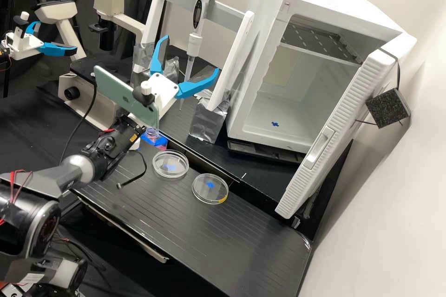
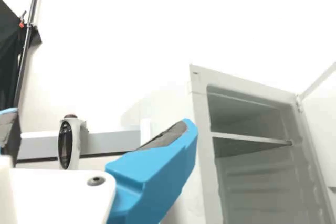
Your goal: Use the pipette
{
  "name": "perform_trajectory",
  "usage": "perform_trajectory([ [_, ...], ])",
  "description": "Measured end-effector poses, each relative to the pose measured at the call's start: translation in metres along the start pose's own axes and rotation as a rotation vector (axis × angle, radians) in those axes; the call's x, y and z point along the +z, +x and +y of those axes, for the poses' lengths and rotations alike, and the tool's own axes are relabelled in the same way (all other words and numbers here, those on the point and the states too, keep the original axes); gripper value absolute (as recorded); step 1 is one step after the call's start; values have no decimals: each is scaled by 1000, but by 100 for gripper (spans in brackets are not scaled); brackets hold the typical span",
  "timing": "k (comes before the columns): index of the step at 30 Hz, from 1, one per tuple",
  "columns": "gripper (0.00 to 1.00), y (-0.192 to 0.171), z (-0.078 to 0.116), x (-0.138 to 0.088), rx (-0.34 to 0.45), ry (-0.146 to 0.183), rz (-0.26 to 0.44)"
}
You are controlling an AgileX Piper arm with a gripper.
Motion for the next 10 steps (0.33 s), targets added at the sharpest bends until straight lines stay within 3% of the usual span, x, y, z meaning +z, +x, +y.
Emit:
perform_trajectory([
  [4,100,-8,-2,12,-19,-23,-36],
  [10,100,-17,-1,23,-28,-8,-77],
])
